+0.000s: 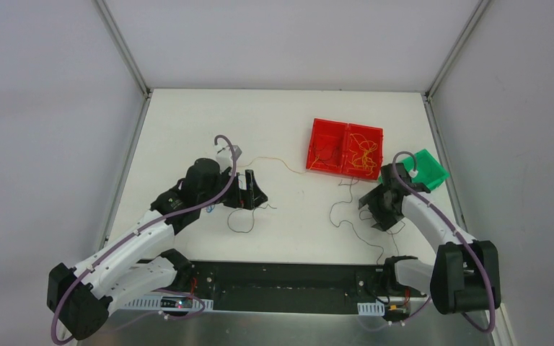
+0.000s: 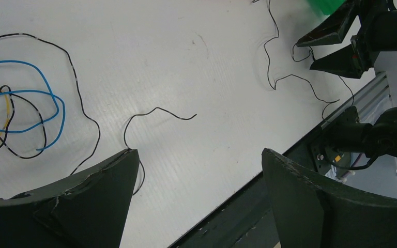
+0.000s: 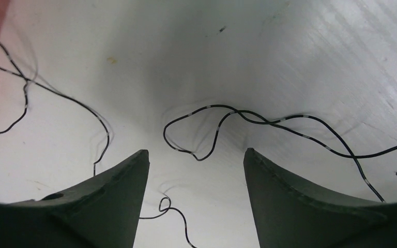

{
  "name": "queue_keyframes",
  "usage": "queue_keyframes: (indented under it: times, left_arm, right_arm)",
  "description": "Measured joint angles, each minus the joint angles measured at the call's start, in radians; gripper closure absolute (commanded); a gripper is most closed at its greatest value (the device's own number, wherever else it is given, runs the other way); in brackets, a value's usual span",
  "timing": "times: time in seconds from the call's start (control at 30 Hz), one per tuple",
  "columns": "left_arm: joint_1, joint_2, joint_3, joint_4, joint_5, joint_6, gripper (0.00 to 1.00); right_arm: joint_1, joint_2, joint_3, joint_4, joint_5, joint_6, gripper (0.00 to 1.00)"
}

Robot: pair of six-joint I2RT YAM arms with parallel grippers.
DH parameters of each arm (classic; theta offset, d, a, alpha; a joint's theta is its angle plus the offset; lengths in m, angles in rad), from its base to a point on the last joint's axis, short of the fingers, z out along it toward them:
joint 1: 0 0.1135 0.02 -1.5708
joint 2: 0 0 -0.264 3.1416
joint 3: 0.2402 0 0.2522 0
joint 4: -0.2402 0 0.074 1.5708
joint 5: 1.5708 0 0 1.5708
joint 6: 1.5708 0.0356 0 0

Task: Untangle the cables
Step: Place the cable at the center of the board, then pick up the cable at the center of the board.

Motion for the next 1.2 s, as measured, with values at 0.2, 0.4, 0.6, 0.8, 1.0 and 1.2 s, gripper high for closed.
queue_keyframes:
  times: [0.2,0.4,0.6,0.8,1.0,1.2]
  left_arm:
    - [0.000,0.021,0.000,-0.001,0.014,0.000,0.08]
    - [0.000,0.021,0.000,-0.001,0.014,0.000,0.09]
    - [0.000,0.021,0.000,-0.003,0.014,0.000,0.09]
    - [0.000,0.053,0.000,-0.002,0.015,-0.002,0.10]
    - [-0.002,0.143,0.001,0.021,0.067,-0.014,0.12]
    - [-0.055,0.296,0.005,0.138,0.146,-0.069,0.13]
  right_arm:
    - [0.000,0.061,-0.010,0.021,0.029,0.045,0.71]
    - [-0.001,0.097,0.004,0.049,0.040,0.055,1.00]
    - [-0.002,0.063,0.004,0.071,-0.044,0.004,1.00]
    - [0.004,-0.009,0.028,0.094,-0.278,-0.065,1.00]
    - [0.079,-0.018,0.078,0.100,-0.363,-0.100,1.00]
    - [0.193,0.019,0.100,0.126,-0.356,-0.107,0.99]
